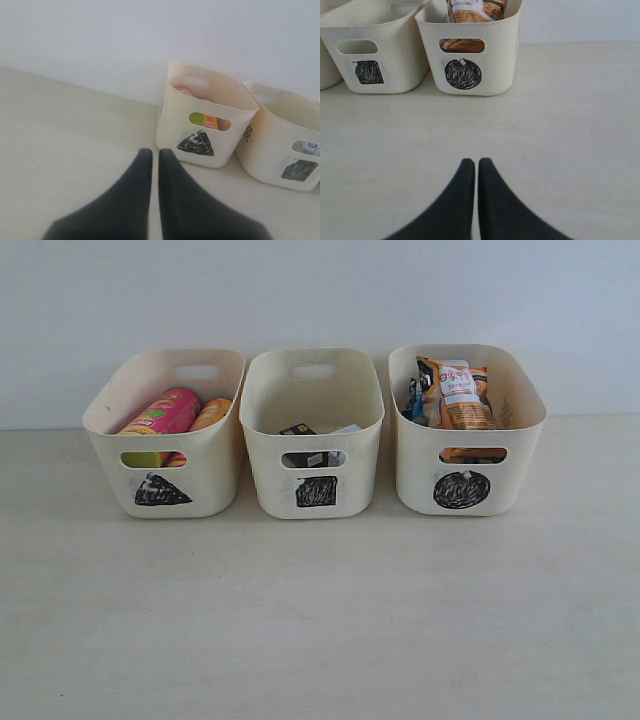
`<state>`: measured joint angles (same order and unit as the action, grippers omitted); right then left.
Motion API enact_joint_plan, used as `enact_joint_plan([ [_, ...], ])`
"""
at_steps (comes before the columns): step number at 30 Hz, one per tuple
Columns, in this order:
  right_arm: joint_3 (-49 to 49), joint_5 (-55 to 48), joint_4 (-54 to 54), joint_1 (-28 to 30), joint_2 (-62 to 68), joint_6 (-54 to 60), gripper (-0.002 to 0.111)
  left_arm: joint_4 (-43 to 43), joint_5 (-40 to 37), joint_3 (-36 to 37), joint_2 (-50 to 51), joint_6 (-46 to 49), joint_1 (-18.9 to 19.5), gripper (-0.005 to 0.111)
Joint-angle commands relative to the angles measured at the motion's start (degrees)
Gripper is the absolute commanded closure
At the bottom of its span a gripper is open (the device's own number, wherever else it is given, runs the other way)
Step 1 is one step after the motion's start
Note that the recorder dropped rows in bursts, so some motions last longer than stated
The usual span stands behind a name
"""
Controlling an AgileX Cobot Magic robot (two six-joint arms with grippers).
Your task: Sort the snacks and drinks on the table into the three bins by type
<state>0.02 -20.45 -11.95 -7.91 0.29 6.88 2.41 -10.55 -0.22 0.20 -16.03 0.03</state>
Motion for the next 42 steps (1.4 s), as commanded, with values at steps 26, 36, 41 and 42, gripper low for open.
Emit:
enact_joint_plan([
  [26, -0.02, 0.01, 0.26, -0.06, -0.29, -0.35, 0.108, -13.06, -6.29, 0.22, -0.20, 19.51, 3.58, 0.103],
  [36, -0.02, 0.01, 0.26, -0.06, -0.29, -0.35, 0.108, -13.06, -6.29, 0.22, -0.20, 19.51, 3.58, 0.103],
  [41, -0.02, 0.01, 0.26, -0.06, -0.29, -0.35, 0.108, -13.06, -6.29, 0.22, -0.20, 19.51, 3.58, 0.103],
  [42, -0.02, 0.01, 0.26, -0.06, -0.29, -0.35, 0.108, -13.06, -6.29, 0.22, -0.20, 19.51, 3.58, 0.103],
])
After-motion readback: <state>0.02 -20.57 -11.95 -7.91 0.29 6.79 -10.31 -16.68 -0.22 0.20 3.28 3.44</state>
